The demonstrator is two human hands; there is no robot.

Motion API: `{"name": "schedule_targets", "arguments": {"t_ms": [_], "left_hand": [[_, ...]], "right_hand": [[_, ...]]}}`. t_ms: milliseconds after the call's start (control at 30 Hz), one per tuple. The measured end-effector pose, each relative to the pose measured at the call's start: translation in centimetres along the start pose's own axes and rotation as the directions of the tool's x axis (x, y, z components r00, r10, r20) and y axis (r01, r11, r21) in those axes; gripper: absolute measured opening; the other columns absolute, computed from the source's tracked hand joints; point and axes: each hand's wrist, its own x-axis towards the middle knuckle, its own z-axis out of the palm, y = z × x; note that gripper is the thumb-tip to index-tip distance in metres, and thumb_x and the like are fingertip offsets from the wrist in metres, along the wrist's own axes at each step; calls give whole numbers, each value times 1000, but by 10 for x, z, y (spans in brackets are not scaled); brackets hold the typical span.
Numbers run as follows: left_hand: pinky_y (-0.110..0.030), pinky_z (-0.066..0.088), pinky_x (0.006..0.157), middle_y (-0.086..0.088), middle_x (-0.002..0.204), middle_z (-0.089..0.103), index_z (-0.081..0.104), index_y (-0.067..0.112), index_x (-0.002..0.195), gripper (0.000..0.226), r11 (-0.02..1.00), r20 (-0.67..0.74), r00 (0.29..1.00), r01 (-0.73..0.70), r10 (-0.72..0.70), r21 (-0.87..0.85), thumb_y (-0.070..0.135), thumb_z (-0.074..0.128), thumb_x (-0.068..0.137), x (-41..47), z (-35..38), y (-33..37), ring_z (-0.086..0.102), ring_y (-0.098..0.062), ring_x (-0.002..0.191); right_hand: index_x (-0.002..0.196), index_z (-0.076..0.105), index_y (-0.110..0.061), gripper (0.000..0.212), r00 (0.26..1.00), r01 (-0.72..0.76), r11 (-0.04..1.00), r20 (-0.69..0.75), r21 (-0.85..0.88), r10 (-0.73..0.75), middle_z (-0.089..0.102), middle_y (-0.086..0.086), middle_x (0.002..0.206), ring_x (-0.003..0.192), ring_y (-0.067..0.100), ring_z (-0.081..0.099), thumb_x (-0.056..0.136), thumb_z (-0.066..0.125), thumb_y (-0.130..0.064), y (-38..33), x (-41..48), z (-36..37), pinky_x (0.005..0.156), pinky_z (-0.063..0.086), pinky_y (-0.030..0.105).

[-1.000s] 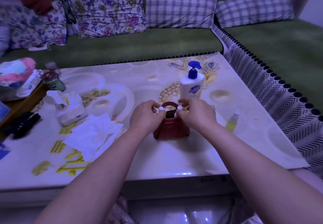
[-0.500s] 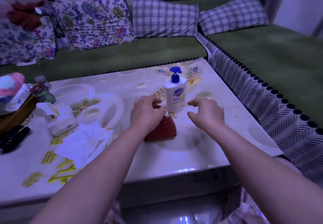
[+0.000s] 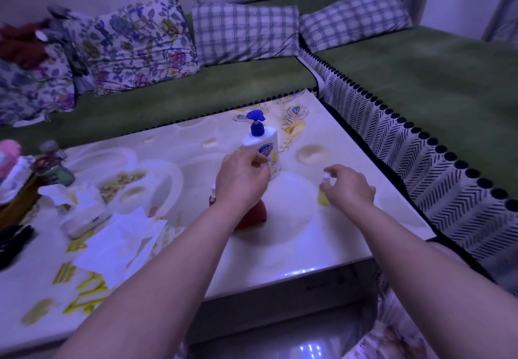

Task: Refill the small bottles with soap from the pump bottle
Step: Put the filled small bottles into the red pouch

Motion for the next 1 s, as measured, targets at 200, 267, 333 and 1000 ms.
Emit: {"name": "schedule_targets", "arguments": {"t_ms": [200,267,333,1000], "left_hand": [[-27,42,73,11,97,66,69,29,96,19,999,-38,999,8,-6,40,25,56,83,-1,-5,-7,55,-18,99],[-29,44,75,10,96,67,69,28,97,20,999,-56,998,21,-19,34,24,55,83,-3,-7,-13,56,-19,98],[-32,46,78,8,99,67,69,27,98,20,999,-87,996,35,-32,30,21,55,84,-3,-10,-20,56,-20,99],[-36,47,88,7,101,56,67,32,99,26,980,46,980,196,-195,-30,32,69,73,-18,-32,-88,52,-22,107]], "right_hand": [[108,61,-27,19,1000,11,994,-26,105,-8,60,-13,84,101,20,58,94,48,-29,8,-2,8,93,41,37],[105,62,-26,17,999,21,992,-43,124,-15,56,-13,79,90,19,55,93,50,-30,7,-3,10,88,41,36],[102,63,-25,16,996,38,986,-80,160,-26,65,-6,89,88,20,56,92,51,-31,1,-6,10,84,42,35],[96,65,-26,18,904,368,720,-47,588,-424,71,-3,91,88,13,67,82,69,-16,-135,-36,31,88,52,42]]}}
